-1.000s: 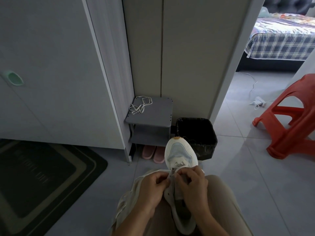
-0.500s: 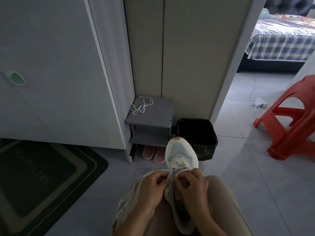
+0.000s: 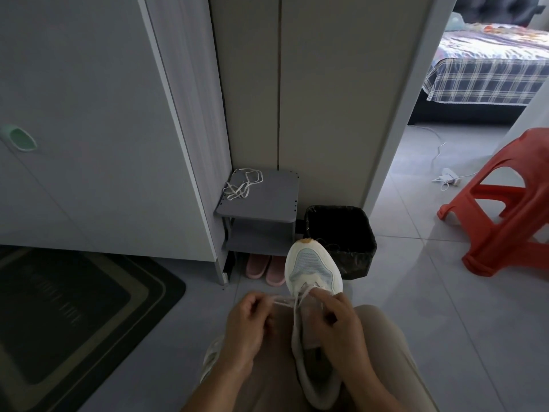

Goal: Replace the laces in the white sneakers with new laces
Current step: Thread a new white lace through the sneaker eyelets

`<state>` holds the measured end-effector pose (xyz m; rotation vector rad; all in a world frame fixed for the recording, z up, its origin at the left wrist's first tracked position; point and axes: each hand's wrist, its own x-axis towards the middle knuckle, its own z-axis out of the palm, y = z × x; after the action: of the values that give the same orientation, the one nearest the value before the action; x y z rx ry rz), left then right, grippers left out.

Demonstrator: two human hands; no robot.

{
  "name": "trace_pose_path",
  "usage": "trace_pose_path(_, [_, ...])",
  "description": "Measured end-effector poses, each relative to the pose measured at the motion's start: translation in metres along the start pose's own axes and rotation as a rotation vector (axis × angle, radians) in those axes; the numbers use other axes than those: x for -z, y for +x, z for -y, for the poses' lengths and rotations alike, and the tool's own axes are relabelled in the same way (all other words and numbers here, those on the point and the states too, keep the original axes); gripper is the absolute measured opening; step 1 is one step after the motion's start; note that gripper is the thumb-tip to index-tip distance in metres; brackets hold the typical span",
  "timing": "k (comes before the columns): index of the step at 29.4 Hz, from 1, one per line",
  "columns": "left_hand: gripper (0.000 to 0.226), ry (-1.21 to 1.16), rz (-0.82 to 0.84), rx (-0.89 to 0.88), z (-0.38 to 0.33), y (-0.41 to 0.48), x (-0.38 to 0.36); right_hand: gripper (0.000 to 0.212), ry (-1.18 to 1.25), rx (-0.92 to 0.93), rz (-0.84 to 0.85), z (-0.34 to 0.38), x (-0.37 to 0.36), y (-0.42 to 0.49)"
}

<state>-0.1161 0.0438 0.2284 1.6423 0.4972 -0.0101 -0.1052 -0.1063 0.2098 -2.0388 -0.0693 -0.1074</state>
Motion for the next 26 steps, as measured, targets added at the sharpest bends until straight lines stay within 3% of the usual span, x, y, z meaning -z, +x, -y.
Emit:
trace_pose_path(7, [0.025, -0.227, -0.589, 0.241, 0.014, 0.031, 0.140, 0.028, 0.182, -0.070, -0.151, 0.005, 0.038, 0.009])
trace_pose_path(10, [0.017, -0.044, -0.784, 0.305, 0.037, 0.039, 0.187, 0.026, 0.083, -0.096, -0.138, -0.003, 0.048, 0.021])
trace_pose_path(12, [0.020, 0.361, -0.704, 0.314, 0.044, 0.041, 0.186, 0.021, -0.014, -0.134, -0.045, -0.009, 0.051, 0.029])
trace_pose_path(14, [0.024, 0.695, -0.553, 0.087, 0.043, 0.037, 0.157, 0.018, -0.056, -0.150, 0.017, -0.012, 0.051, 0.033])
trace_pose_path(15, [0.027, 0.753, -0.470, -0.071, 0.037, 0.030, 0.134, 0.017, -0.060, -0.144, 0.028, -0.013, 0.050, 0.033])
trace_pose_path(17, [0.030, 0.676, -0.274, -0.327, 0.020, 0.015, 0.081, 0.019, -0.047, -0.120, 0.048, -0.013, 0.048, 0.031])
trace_pose_path(20, [0.025, 0.640, 0.088, -0.482, 0.004, 0.003, 0.013, 0.014, -0.032, -0.062, 0.068, -0.010, 0.047, 0.027])
trace_pose_path(26, [0.011, 0.590, 0.173, -0.413, -0.001, 0.010, -0.013, 0.036, -0.007, 0.008, 0.039, -0.010, 0.047, 0.021])
